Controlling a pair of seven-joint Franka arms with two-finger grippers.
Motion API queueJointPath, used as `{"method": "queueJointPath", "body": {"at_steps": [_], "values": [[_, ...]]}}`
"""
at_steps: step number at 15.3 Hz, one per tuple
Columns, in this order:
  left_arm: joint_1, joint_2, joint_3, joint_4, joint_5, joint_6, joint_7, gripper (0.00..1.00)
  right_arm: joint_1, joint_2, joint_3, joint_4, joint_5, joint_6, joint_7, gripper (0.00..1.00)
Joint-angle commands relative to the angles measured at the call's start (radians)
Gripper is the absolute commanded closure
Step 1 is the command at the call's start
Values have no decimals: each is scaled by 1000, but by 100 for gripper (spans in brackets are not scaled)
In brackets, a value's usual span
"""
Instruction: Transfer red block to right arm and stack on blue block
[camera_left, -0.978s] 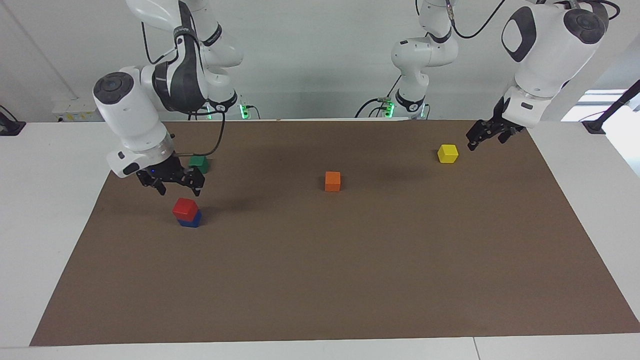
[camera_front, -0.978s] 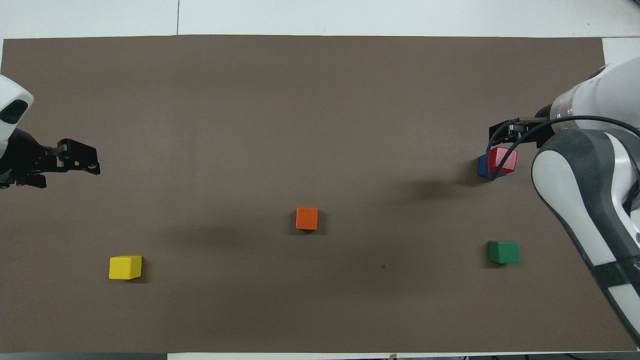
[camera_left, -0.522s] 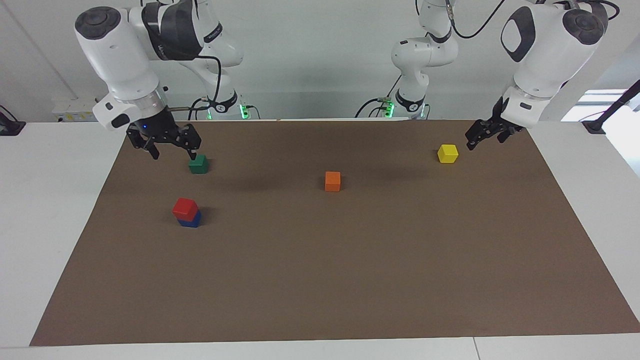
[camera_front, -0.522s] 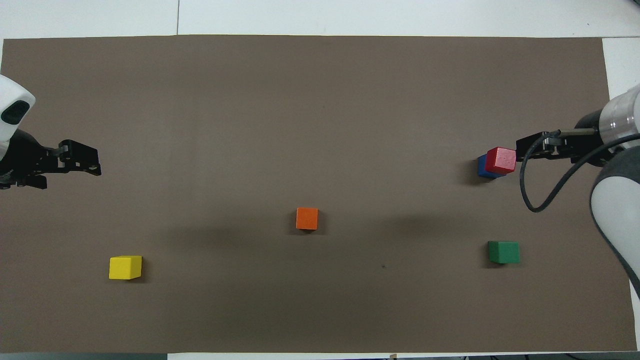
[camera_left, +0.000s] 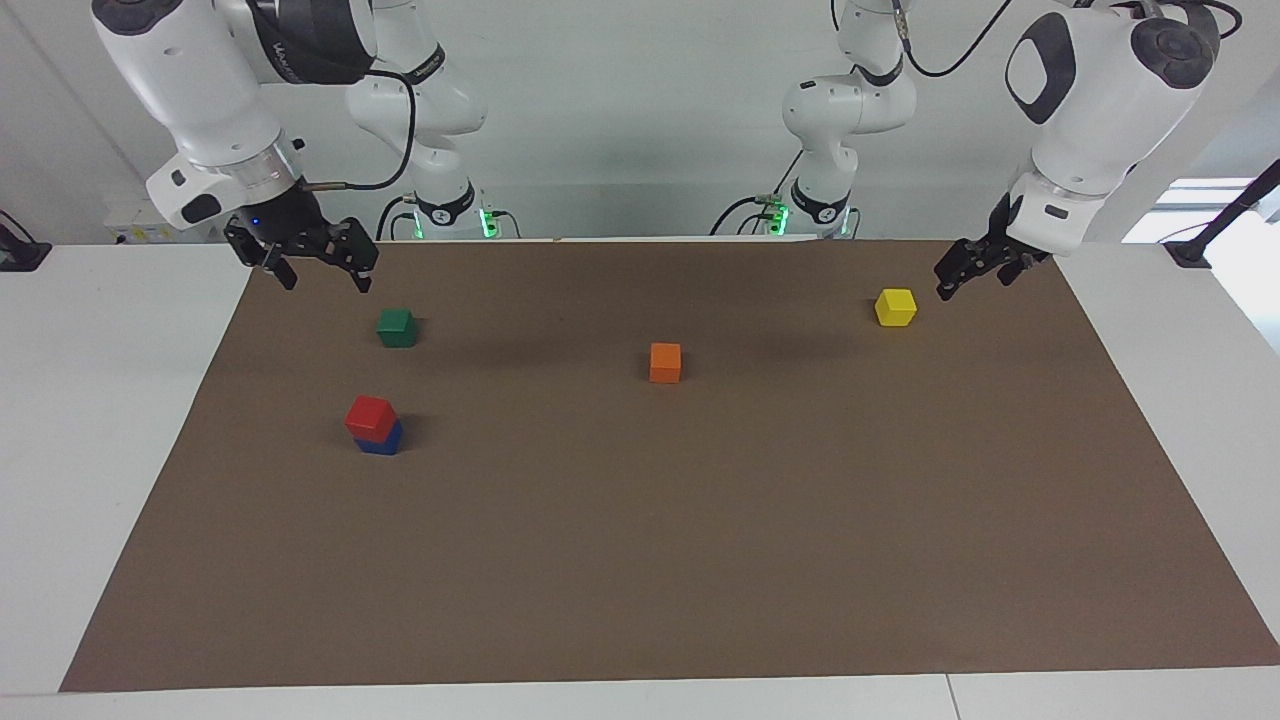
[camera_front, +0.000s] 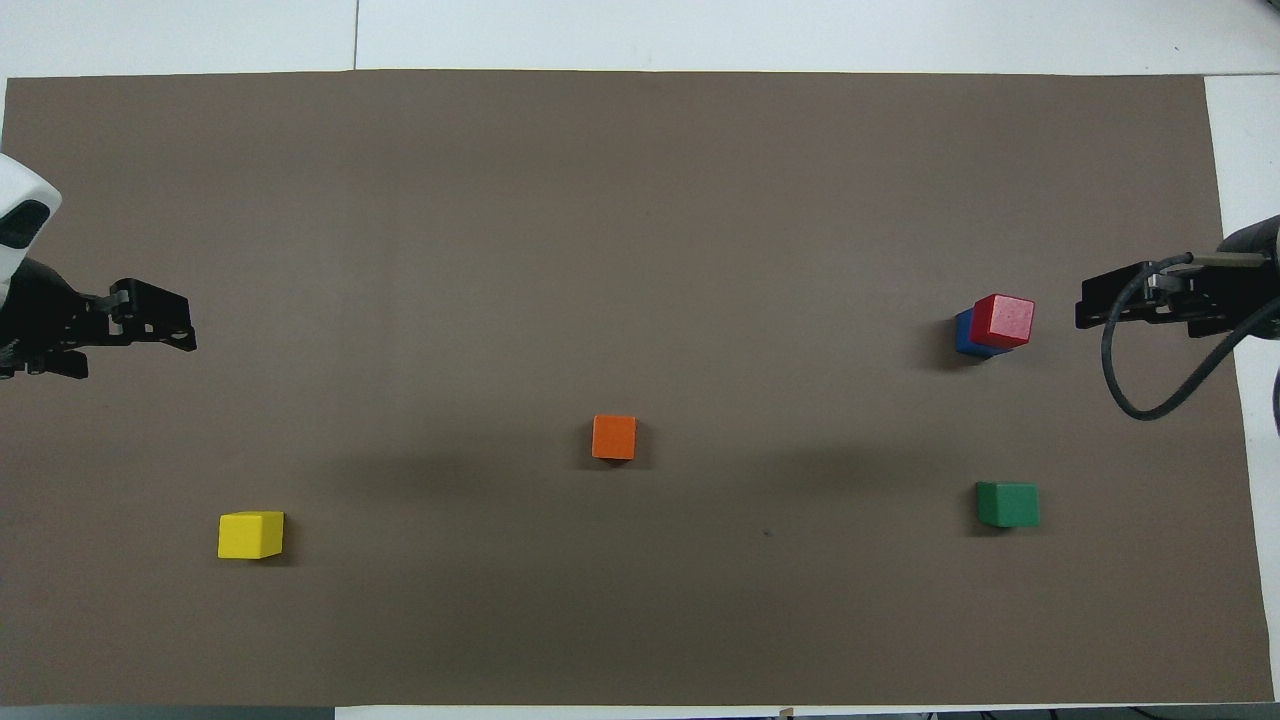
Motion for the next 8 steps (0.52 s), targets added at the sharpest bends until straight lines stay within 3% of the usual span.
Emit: {"method": "queueJointPath", "body": {"at_steps": [1,8], "values": [[-10,6,6,22,9,-22,1,0,-27,-3,6,13,18,-17,-6,0],[-8,6,6,22,9,-21,1,0,-29,-18,10,34,10,-3,-12,0]]}}
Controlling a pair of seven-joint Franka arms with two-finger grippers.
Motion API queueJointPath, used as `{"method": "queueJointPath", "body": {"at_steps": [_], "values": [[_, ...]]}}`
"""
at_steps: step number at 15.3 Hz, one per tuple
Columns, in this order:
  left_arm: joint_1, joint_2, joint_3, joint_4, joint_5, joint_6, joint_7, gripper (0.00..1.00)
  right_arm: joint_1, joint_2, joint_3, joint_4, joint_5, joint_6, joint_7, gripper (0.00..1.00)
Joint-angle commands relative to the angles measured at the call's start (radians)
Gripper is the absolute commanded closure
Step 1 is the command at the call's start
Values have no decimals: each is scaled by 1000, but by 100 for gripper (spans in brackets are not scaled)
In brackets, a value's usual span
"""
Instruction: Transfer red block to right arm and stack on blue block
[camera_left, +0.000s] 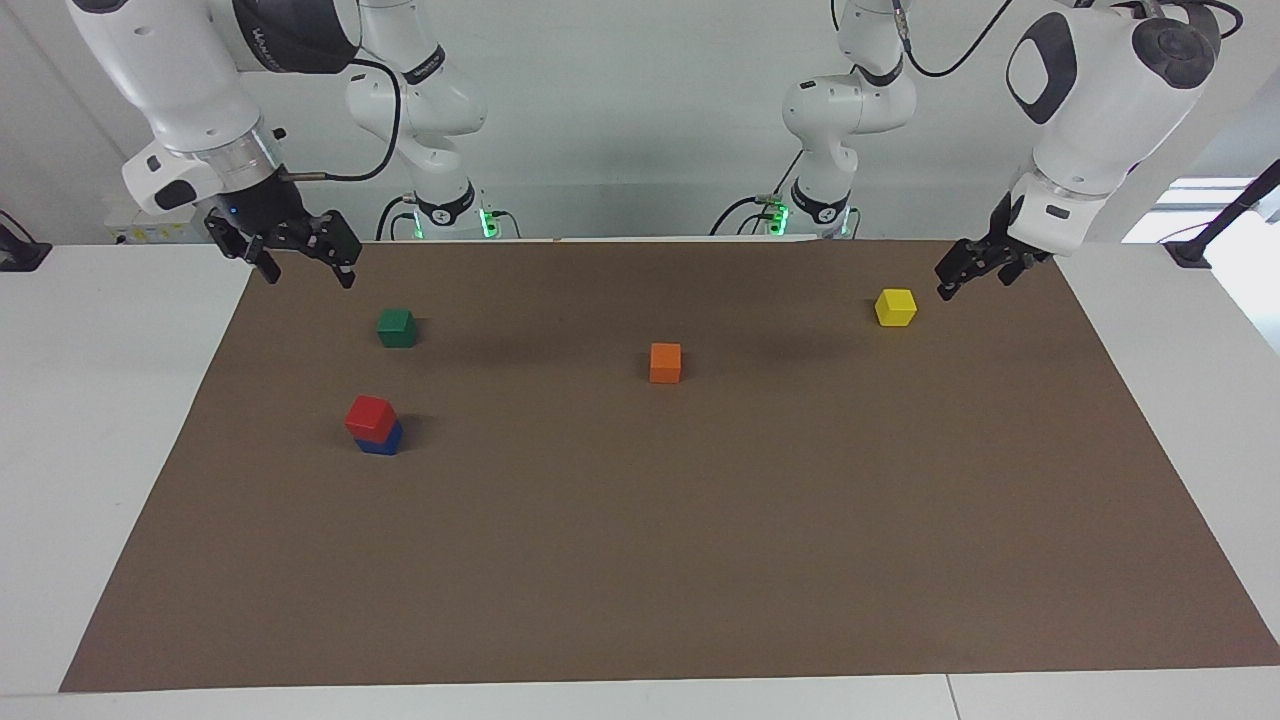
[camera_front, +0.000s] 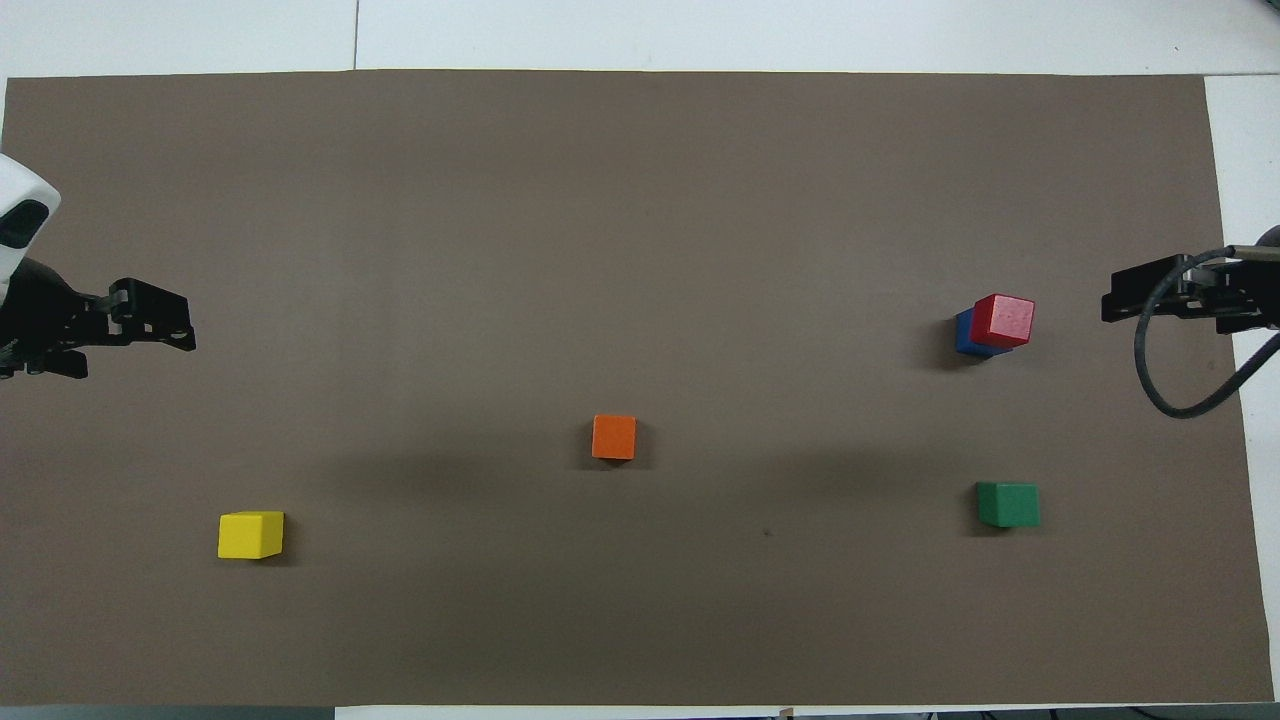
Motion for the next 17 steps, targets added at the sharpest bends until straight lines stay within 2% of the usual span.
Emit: {"method": "queueJointPath", "body": {"at_steps": [1,6,17], "values": [[-8,6,4,21,9,-21,1,0,-16,-3,12,26,12,-5,-15,0],[-10,8,-2,21,9,-22,4,0,-14,-4,12,40,0,-12,-90,0],[-10,8,-8,23,9,-21,10,0,-29,-10,9,32,1,-74,-89,0]]}}
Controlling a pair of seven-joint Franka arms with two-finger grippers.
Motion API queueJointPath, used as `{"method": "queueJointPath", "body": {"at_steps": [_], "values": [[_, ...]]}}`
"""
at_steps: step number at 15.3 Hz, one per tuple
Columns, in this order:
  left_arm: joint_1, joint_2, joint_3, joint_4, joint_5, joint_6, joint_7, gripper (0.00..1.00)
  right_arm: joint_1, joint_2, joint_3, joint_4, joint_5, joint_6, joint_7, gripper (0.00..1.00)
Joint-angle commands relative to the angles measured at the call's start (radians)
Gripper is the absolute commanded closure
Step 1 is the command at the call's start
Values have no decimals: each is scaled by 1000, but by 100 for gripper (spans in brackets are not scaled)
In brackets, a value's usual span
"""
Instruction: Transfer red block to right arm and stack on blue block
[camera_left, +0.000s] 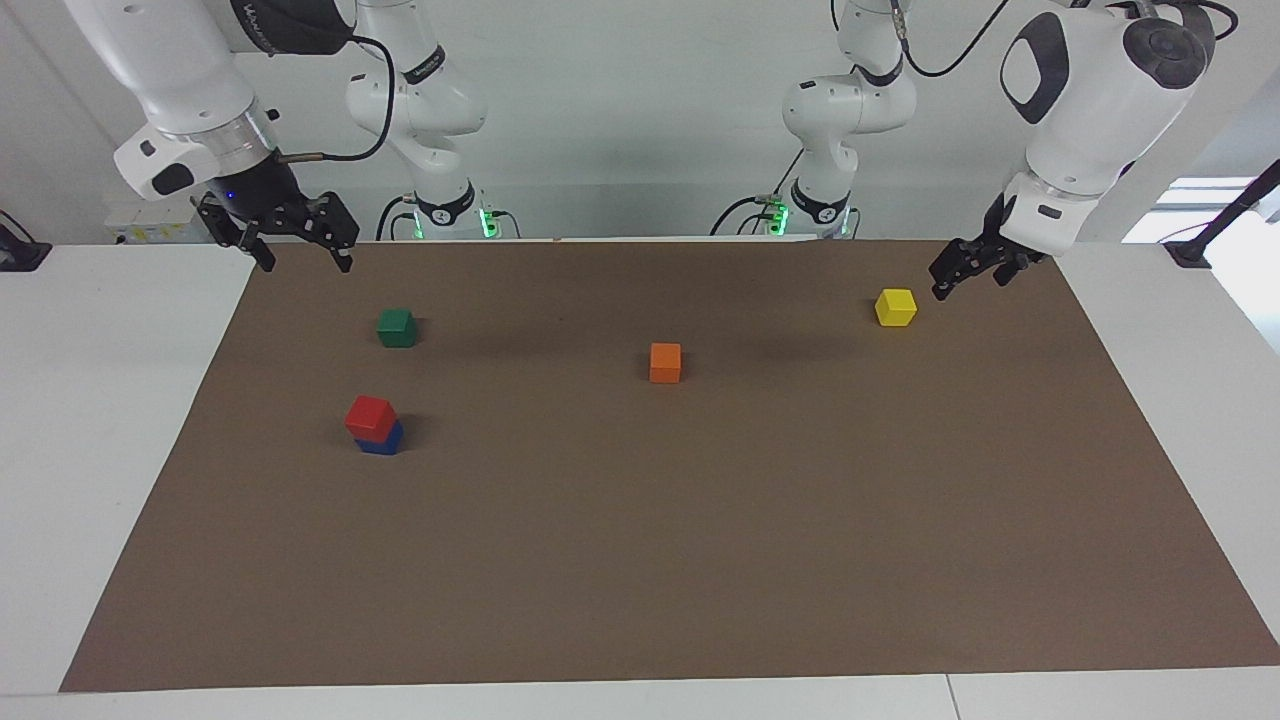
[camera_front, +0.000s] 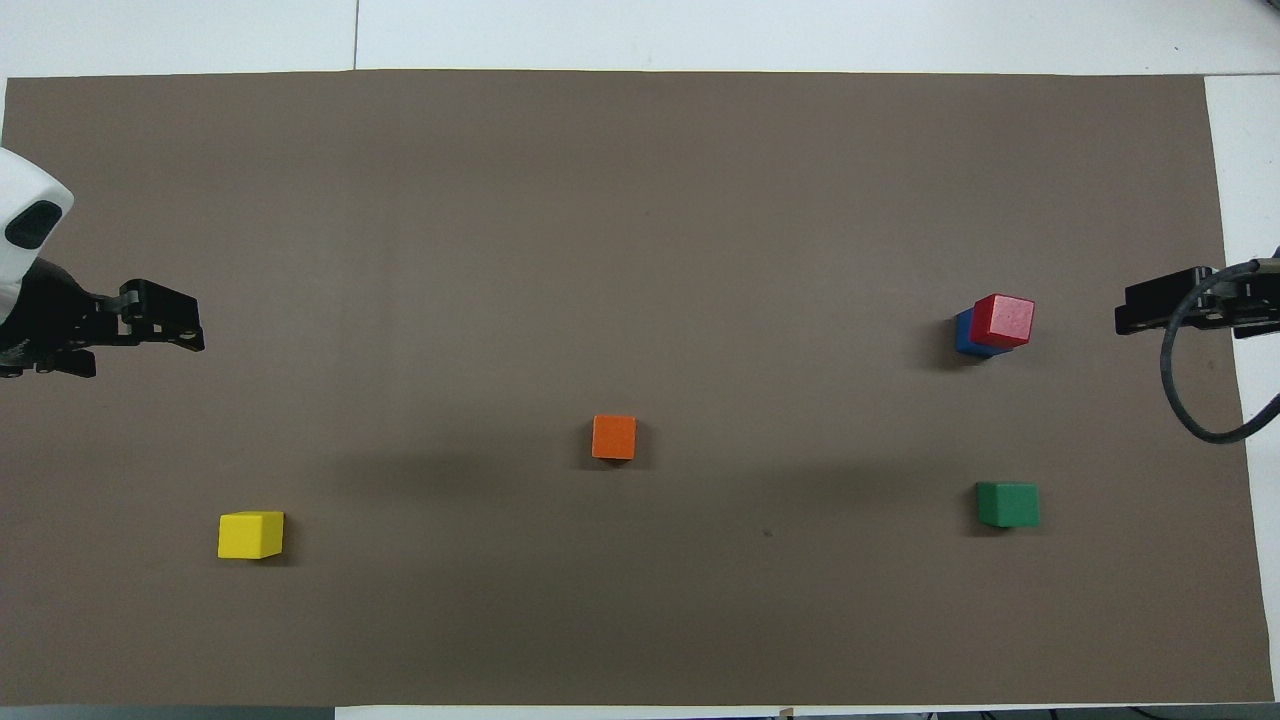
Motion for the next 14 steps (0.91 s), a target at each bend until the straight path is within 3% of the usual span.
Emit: {"method": "queueJointPath", "body": {"at_steps": [1,14], "values": [[-9,8,5,23,9,-21,10,0,-30,-9,10,0,1,-15,-22,0],[-8,8,10,23,9,-15,13,0,-33,-9,10,5,-42,-37,-79,0]]}}
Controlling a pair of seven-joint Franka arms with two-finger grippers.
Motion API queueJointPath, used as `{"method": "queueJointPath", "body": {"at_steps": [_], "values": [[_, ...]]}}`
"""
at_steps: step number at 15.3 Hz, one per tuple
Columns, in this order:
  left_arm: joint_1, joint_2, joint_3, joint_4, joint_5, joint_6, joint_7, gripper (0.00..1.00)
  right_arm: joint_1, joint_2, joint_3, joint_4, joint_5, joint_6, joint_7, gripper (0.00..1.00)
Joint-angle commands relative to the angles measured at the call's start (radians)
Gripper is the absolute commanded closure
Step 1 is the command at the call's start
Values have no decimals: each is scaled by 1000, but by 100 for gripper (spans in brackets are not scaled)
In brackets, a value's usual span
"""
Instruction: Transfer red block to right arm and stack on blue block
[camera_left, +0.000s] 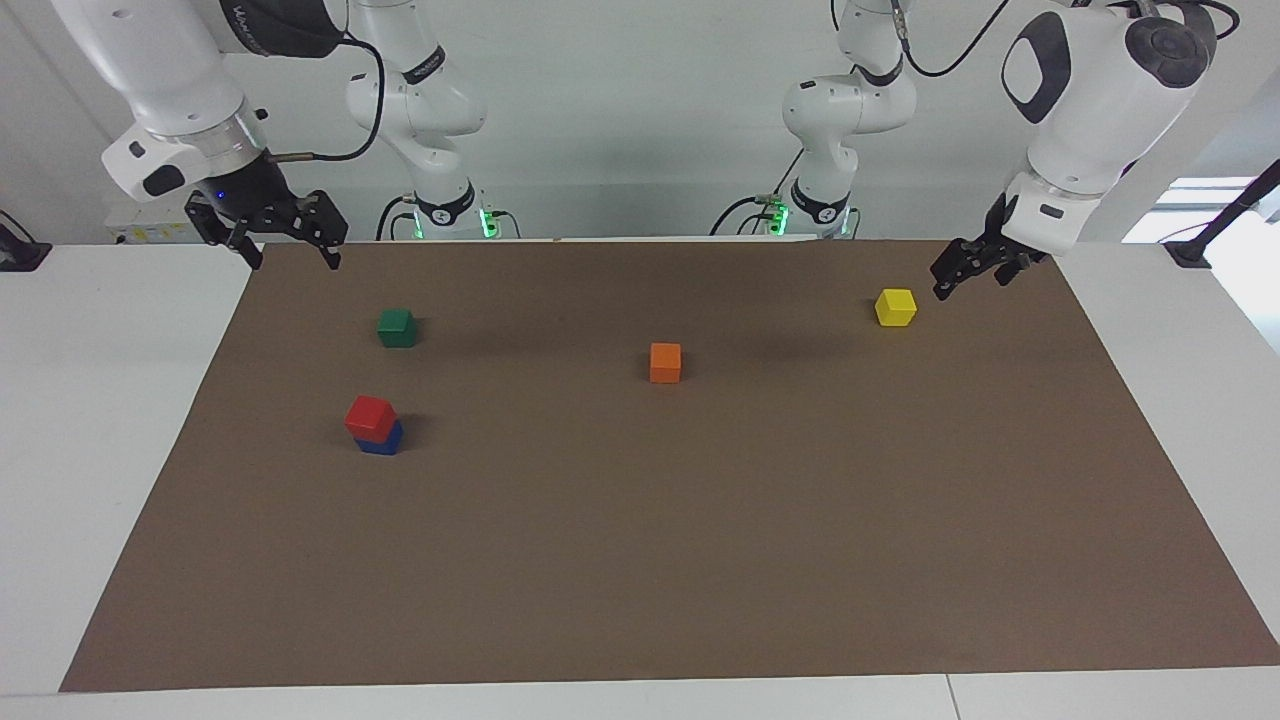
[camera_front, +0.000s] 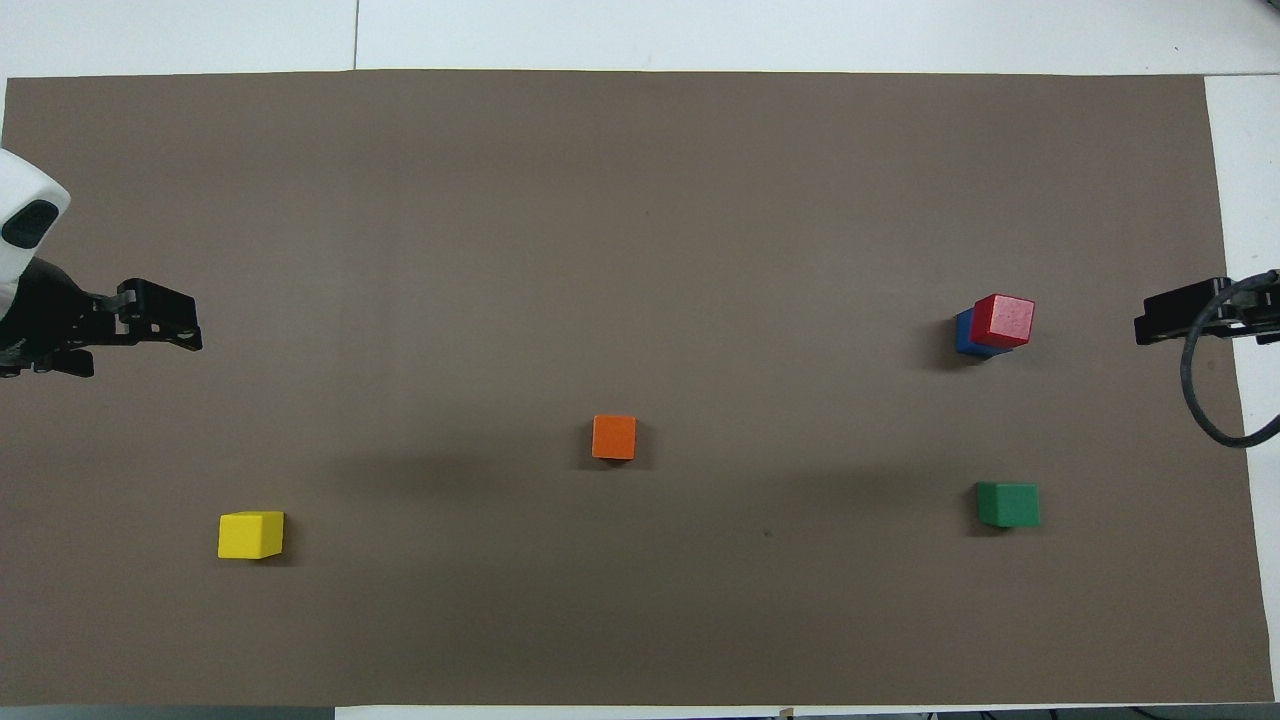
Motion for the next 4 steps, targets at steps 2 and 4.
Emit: {"method": "queueJointPath", "body": {"at_steps": [2,4], "values": [[-8,8,7,21,9,-15,12,0,-17,-9,10,3,-14,-12,-27,0],[-8,8,7,21,9,-15,12,0,-15,-9,12,1,-13,-11,-21,0]]}}
